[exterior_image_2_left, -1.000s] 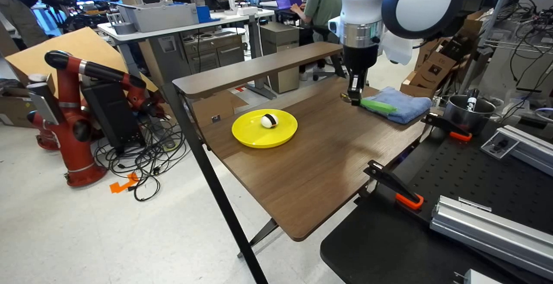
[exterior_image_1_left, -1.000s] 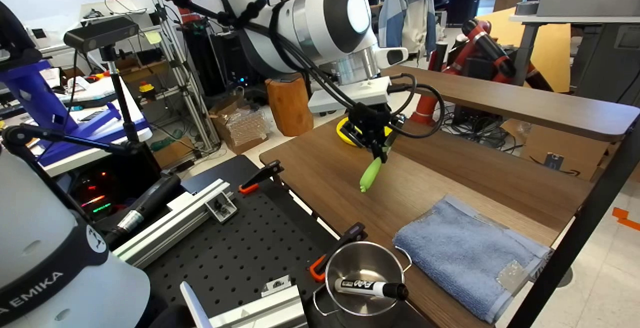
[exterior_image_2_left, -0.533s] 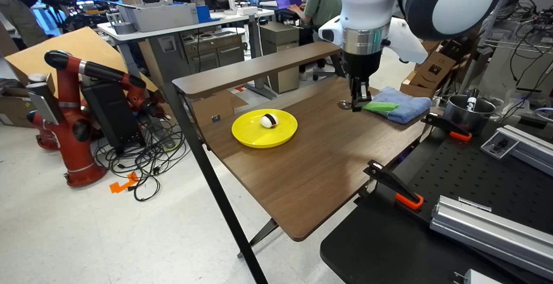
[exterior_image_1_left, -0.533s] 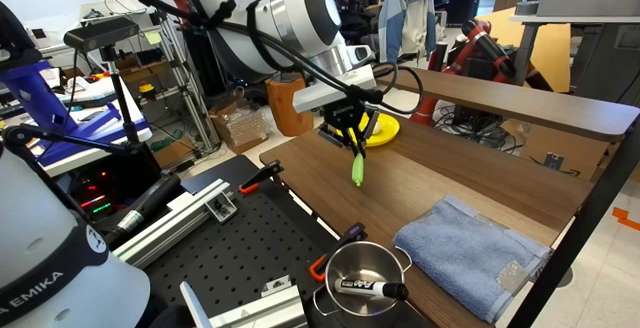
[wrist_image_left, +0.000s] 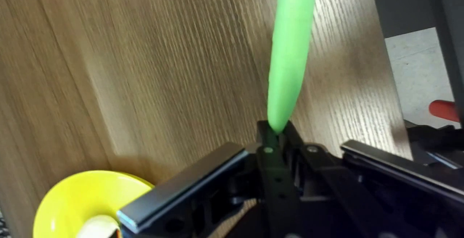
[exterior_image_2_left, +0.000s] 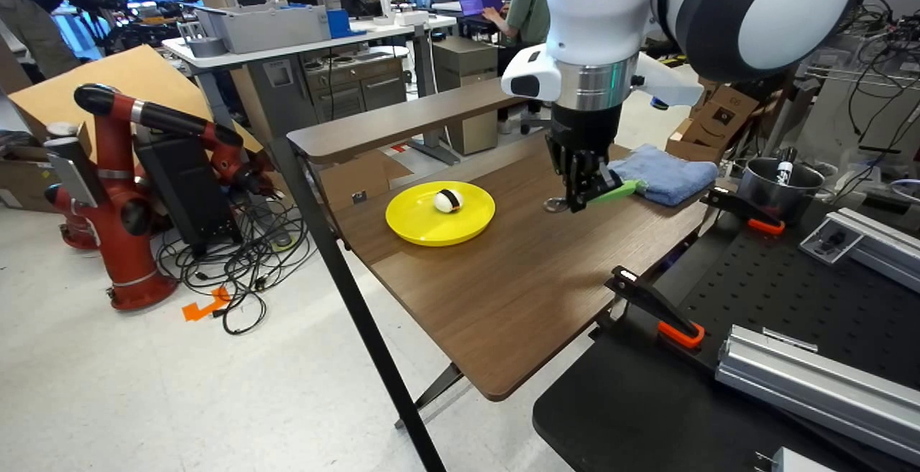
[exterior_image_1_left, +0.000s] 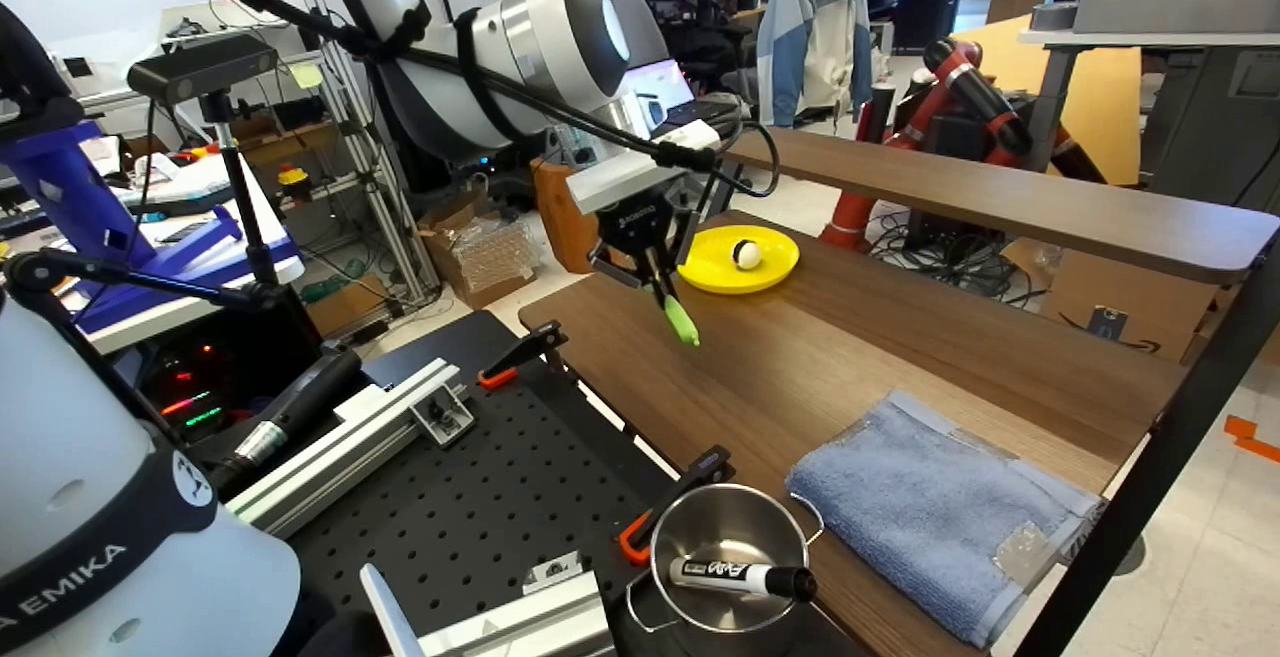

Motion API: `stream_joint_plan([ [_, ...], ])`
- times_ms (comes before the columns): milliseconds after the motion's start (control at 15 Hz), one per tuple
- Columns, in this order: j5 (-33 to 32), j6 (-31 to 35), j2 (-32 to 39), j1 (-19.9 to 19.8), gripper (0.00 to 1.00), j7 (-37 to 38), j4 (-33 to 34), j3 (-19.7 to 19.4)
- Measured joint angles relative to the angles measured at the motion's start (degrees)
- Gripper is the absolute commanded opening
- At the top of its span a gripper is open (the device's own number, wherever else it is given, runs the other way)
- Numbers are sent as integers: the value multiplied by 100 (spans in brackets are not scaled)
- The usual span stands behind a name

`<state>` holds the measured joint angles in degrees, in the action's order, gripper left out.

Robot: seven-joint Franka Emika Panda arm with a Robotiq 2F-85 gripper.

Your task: Move the spoon to the left

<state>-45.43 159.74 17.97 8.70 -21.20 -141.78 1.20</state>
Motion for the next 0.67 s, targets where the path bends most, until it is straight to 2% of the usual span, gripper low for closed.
stream_joint_plan([
  [400,444,-214,102,-287,2,-1899,-12,633],
  [667,1078,-842,318,-369,2,-3305,291,1007],
])
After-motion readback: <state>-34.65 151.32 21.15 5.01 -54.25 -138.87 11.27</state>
